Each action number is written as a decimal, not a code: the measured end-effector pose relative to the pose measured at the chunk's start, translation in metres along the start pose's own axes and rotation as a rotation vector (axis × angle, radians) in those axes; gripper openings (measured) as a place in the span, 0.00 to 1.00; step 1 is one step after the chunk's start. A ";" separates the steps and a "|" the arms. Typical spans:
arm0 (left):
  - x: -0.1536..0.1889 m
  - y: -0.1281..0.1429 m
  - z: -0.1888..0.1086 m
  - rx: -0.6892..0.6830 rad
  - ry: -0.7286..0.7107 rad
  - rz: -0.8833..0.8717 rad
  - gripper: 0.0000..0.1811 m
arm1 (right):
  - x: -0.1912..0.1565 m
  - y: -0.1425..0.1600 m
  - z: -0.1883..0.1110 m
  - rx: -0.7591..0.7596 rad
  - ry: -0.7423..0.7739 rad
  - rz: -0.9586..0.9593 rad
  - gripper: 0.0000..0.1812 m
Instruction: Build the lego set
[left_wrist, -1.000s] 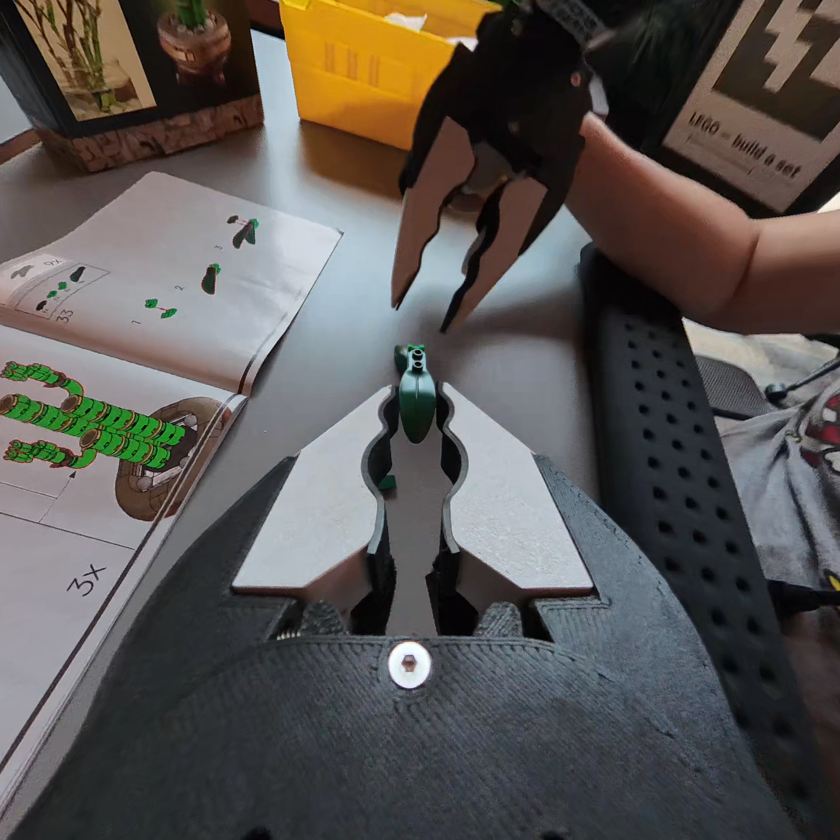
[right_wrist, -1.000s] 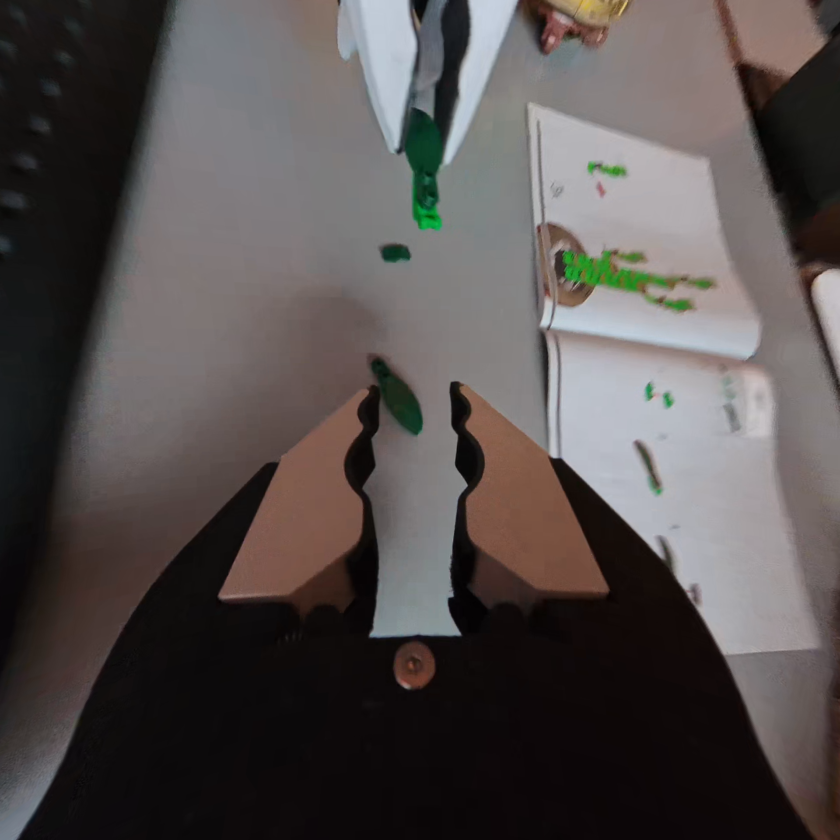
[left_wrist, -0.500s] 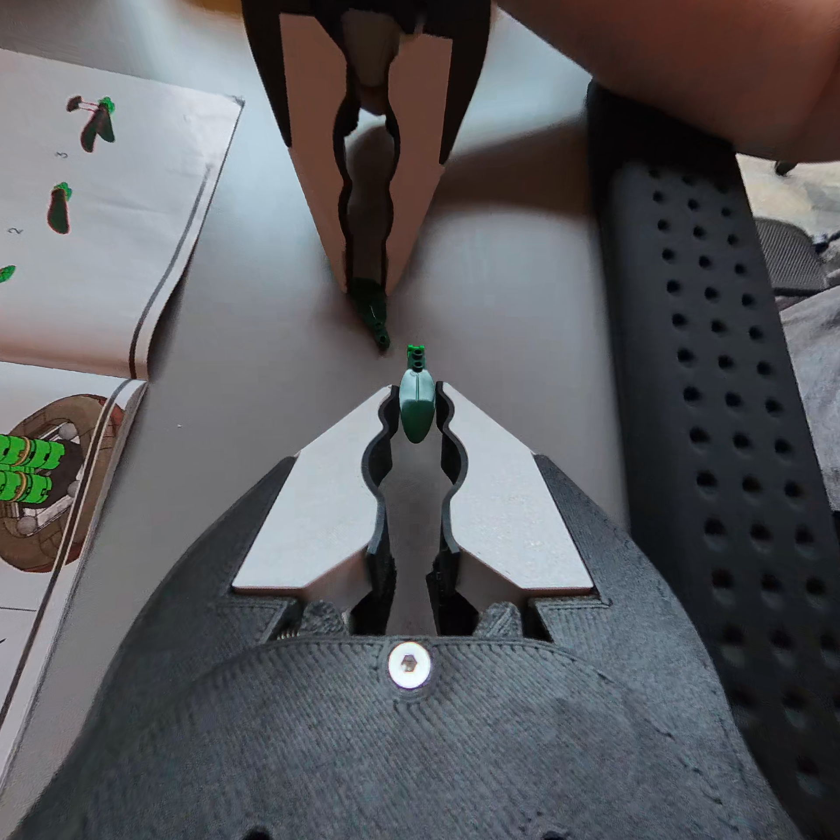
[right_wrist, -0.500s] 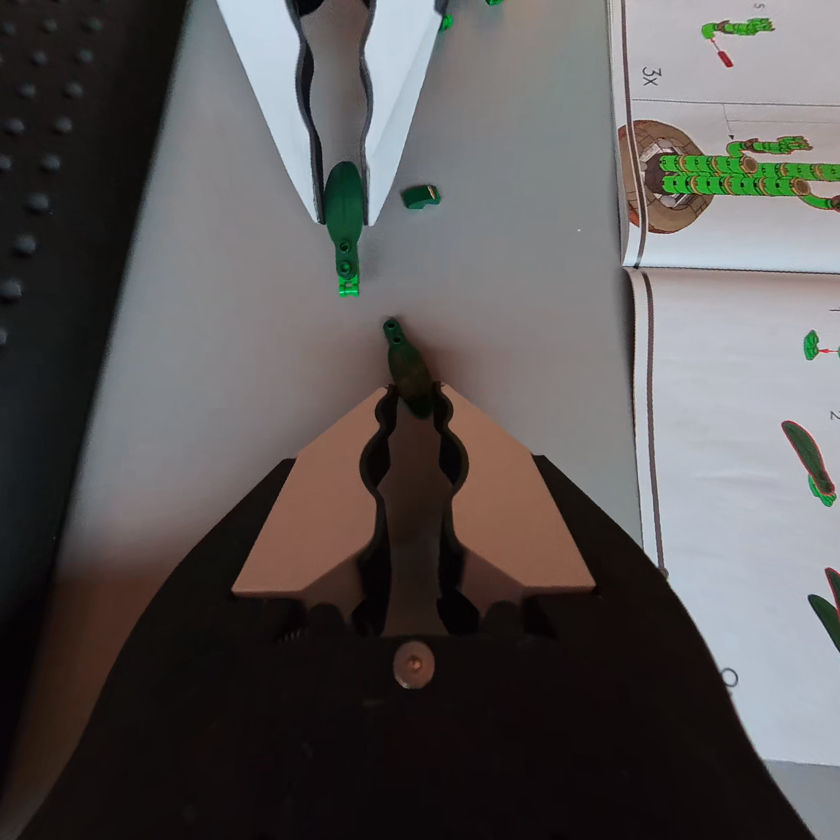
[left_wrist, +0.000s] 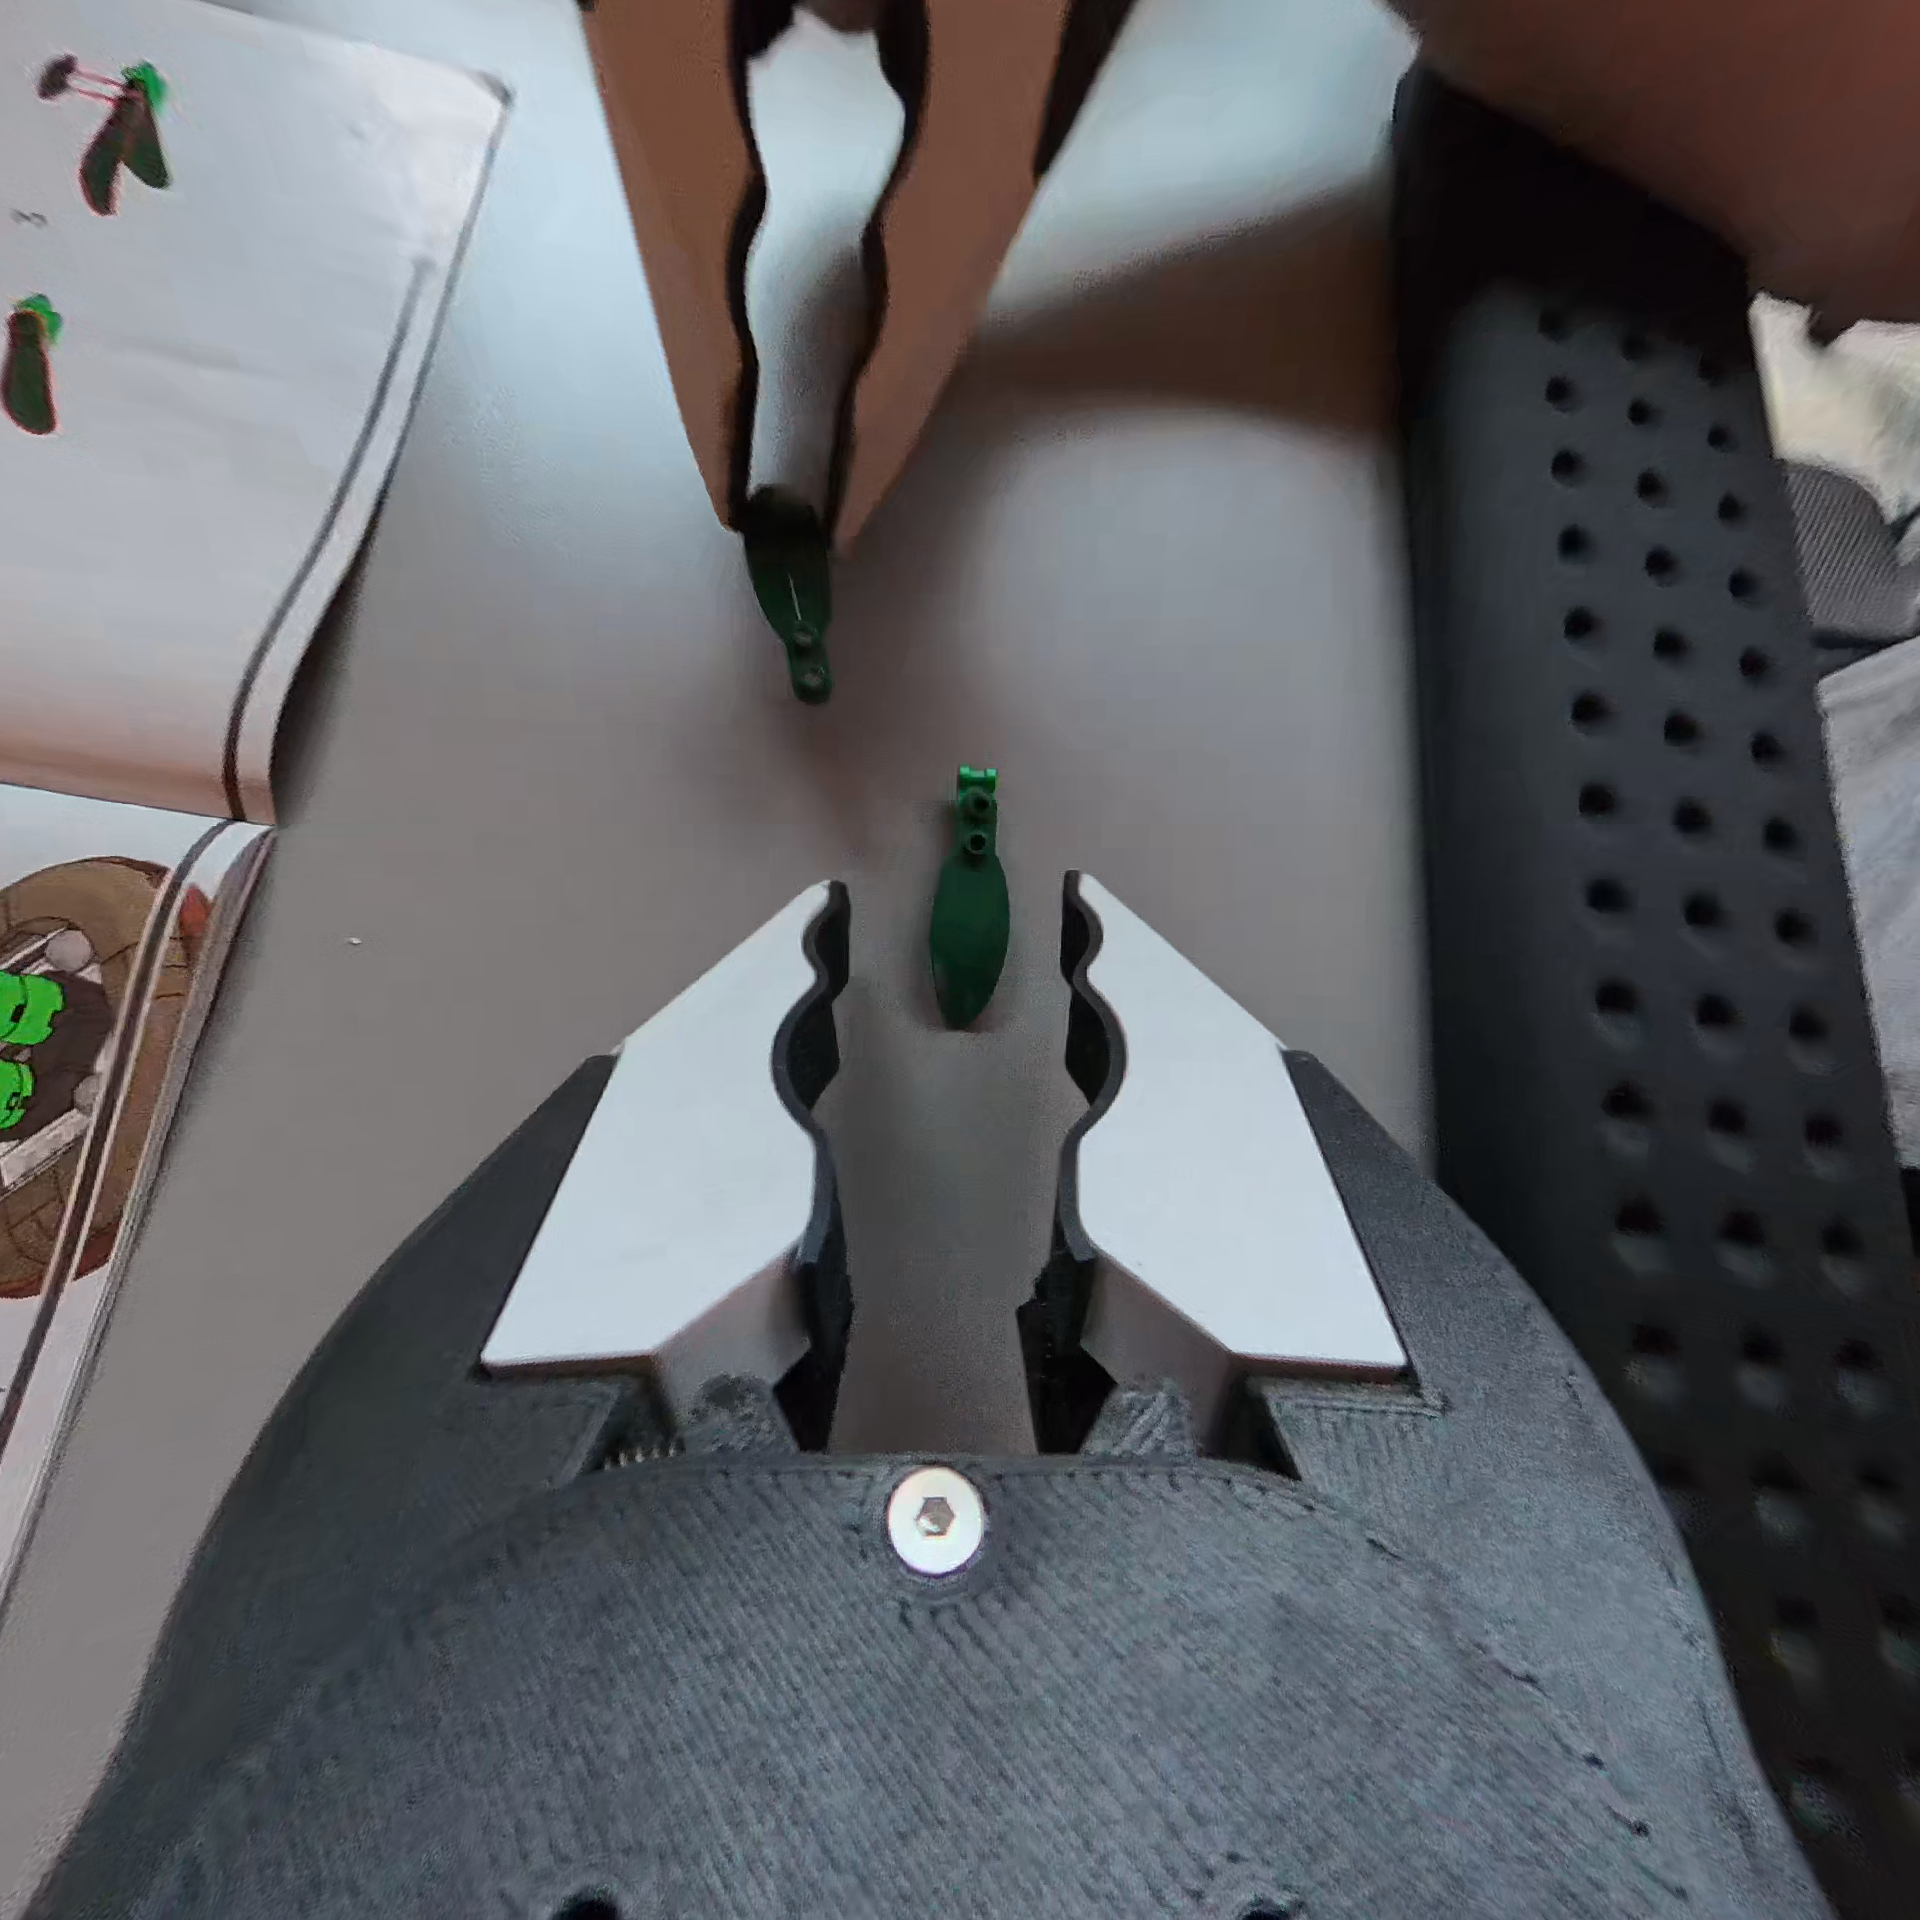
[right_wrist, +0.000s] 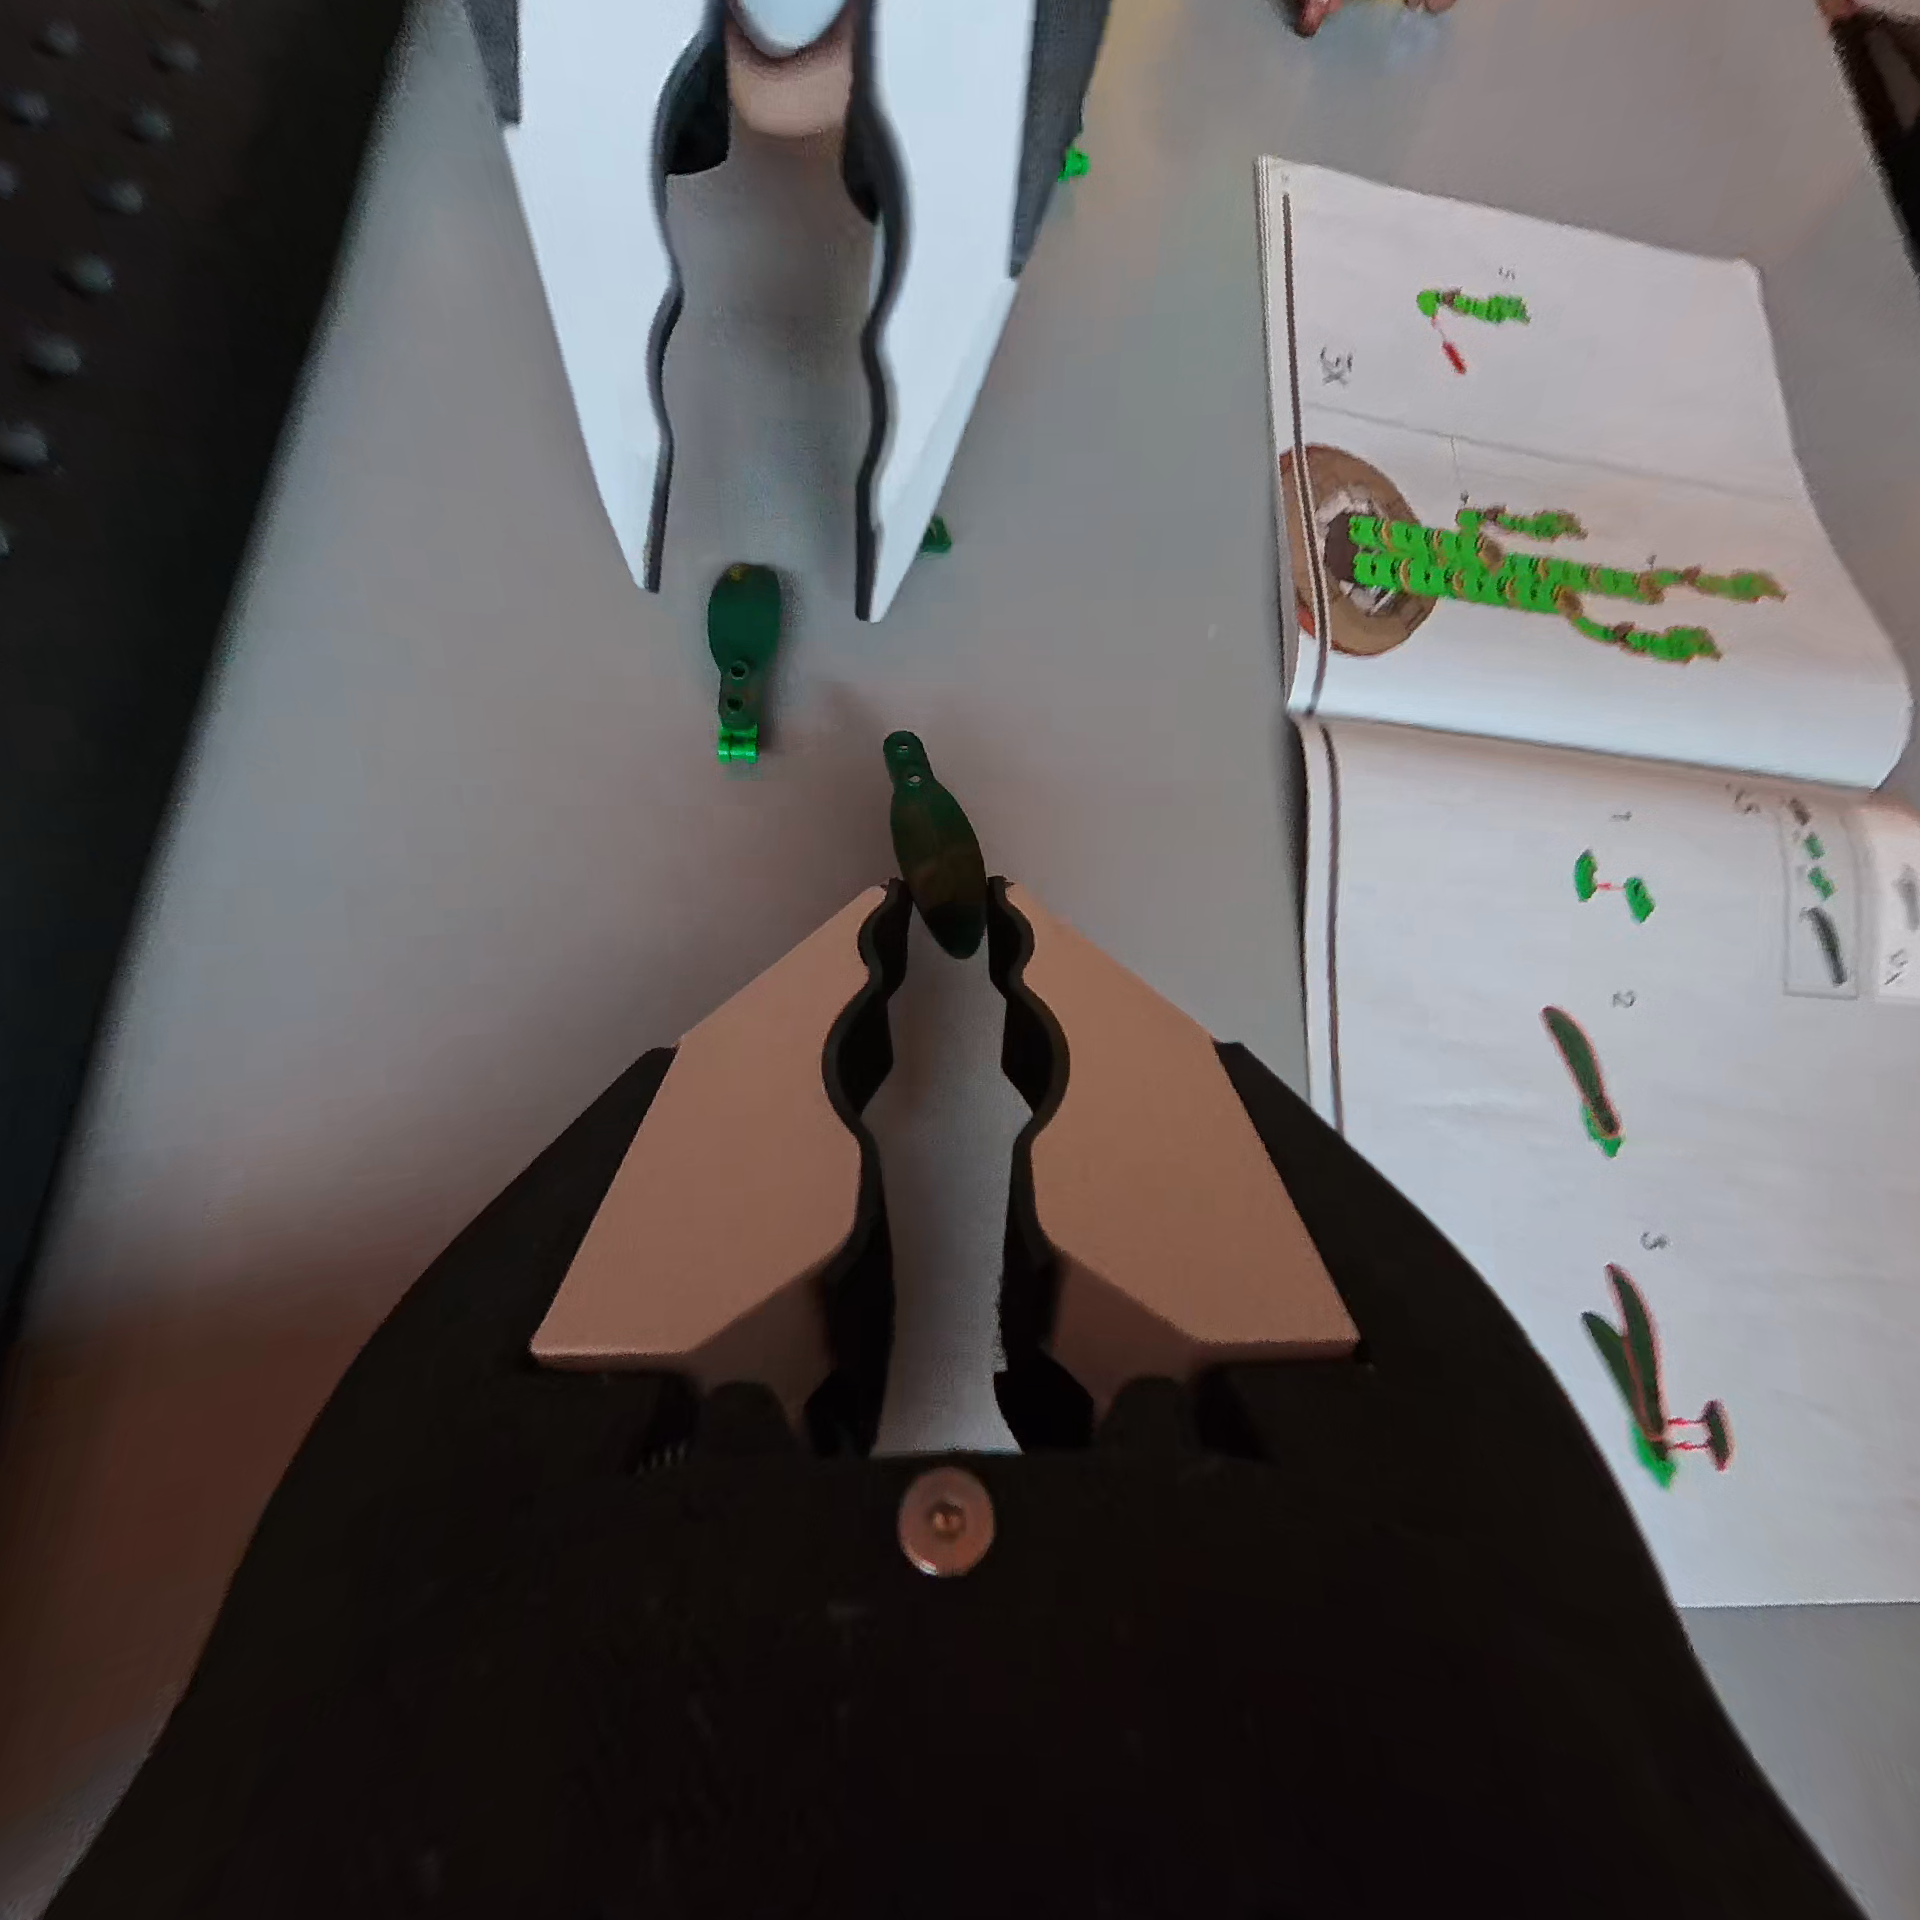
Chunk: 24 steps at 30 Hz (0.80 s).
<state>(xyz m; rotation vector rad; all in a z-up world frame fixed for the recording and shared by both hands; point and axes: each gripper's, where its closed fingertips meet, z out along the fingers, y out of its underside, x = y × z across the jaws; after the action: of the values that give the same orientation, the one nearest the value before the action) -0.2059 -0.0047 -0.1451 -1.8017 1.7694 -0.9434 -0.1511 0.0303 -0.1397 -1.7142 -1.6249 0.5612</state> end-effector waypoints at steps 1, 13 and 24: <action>0.000 -0.009 -0.005 0.054 0.018 -0.036 0.22 | 0.000 -0.005 0.000 0.001 0.021 -0.034 0.07; 0.003 -0.040 -0.029 0.283 0.263 -0.360 0.09 | -0.026 -0.072 0.014 0.002 0.239 -0.547 0.07; -0.010 -0.033 -0.033 0.263 0.159 -0.331 0.00 | -0.008 -0.082 0.015 0.010 0.389 -0.546 0.14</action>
<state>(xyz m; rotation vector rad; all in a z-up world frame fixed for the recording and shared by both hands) -0.2064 0.0130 -0.1006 -1.9195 1.3735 -1.4135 -0.2185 0.0232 -0.0910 -1.1948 -1.6892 -0.0295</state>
